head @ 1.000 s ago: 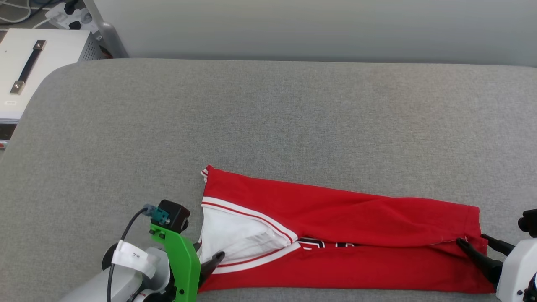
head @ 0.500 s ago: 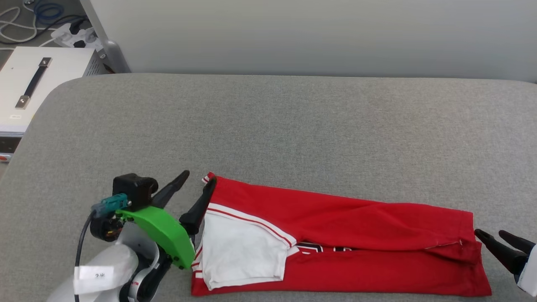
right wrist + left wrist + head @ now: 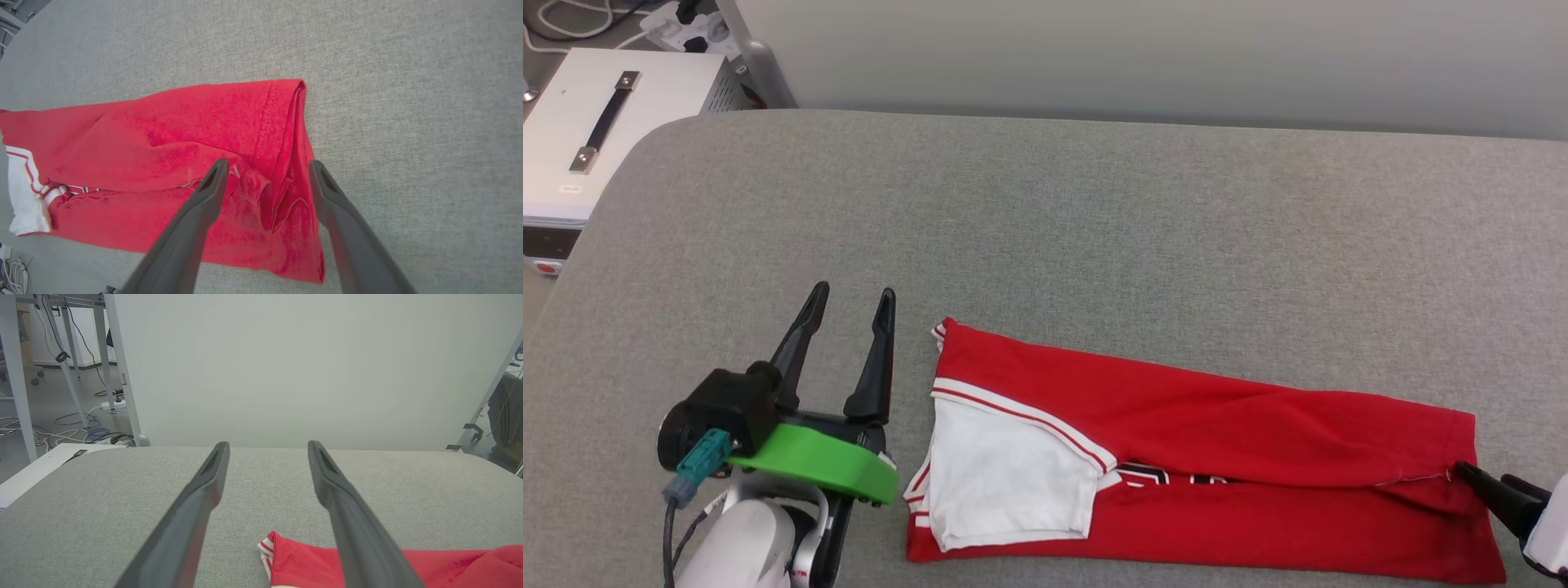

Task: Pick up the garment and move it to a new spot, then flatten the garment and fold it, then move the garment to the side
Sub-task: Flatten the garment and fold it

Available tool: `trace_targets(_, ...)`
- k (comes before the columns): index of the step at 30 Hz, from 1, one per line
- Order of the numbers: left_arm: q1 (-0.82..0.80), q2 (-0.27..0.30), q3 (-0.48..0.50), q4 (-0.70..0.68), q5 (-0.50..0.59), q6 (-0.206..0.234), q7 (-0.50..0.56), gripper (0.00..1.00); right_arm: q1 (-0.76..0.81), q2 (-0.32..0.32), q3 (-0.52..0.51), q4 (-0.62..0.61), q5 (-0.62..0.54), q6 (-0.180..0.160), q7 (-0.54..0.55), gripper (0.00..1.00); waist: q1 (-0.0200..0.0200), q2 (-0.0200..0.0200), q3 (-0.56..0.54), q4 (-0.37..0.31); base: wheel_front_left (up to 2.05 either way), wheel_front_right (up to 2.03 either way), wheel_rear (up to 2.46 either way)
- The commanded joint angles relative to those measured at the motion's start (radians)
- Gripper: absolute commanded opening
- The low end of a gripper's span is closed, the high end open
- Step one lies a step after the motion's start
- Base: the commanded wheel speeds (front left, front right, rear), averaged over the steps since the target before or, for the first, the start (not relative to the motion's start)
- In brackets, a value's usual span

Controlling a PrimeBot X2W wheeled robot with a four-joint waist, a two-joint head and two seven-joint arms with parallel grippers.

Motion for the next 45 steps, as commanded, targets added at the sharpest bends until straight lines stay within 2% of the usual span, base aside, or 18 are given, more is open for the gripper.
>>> trace_targets(1,0.031,-0.031,0.035,-0.001,0.031,-0.024,-0.005,1.0,-0.001,0.017,-0.018,0.005,-0.021,-0.001,0.014,1.0,0.0,0.0,0.01,0.008,0.0,0.0,0.0)
trace_targets(7,0.096,-0.149,0.151,0.019,0.143,-0.134,-0.006,1.0,-0.021,0.085,-0.094,0.042,-0.101,-0.001,0.077,1.0,0.0,0.0,0.029,0.021,0.0,0.0,0.0)
trace_targets(13,0.108,-0.207,0.225,0.027,0.209,-0.177,-0.006,1.0,-0.038,0.123,-0.134,0.072,-0.14,-0.001,0.106,1.0,0.0,0.0,0.052,0.034,0.0,0.0,0.0)
trace_targets(18,0.103,-0.224,0.25,0.026,0.231,-0.186,-0.006,1.0,-0.046,0.139,-0.139,0.11,-0.144,-0.001,0.116,1.0,0.0,0.0,0.07,0.039,0.0,0.0,0.0)
trace_targets(24,0.082,-0.217,0.23,0.024,0.218,-0.187,-0.006,1.0,-0.052,0.173,-0.05,0.135,-0.084,-0.001,0.143,1.0,0.0,0.0,0.079,0.037,0.0,0.0,0.0)
trace_targets(30,0.08,-0.207,0.22,0.034,0.211,-0.188,-0.006,1.0,-0.065,0.183,0.028,0.134,-0.059,-0.001,0.132,1.0,0.0,0.0,0.068,0.035,0.0,0.0,0.0)
trace_targets(37,0.083,-0.199,0.215,0.038,0.207,-0.188,-0.006,1.0,-0.07,0.176,0.07,0.166,-0.04,-0.001,0.106,1.0,0.0,0.0,0.055,0.04,0.0,0.0,0.0)
trace_targets(38,0.083,-0.198,0.215,0.038,0.206,-0.188,-0.006,1.0,-0.07,0.171,0.075,0.173,-0.038,-0.001,0.1,0.43,0.0,0.0,0.054,0.04,0.0,0.0,0.0)
trace_targets(39,0.083,-0.197,0.216,0.039,0.206,-0.188,-0.006,1.0,-0.071,0.167,0.077,0.179,-0.037,-0.001,0.093,0.24,0.0,0.0,0.053,0.04,0.0,0.0,0.0)
trace_targets(40,0.084,-0.197,0.216,0.039,0.205,-0.188,-0.006,1.0,-0.071,0.162,0.081,0.185,-0.034,-0.001,0.083,0.0,0.0,0.0,0.052,0.04,0.0,0.0,0.0)
trace_targets(45,0.091,-0.192,0.216,0.044,0.201,-0.188,-0.006,1.0,-0.07,0.134,0.1,0.206,-0.031,-0.001,0.021,0.0,0.0,0.0,0.044,0.036,0.0,0.0,0.0)
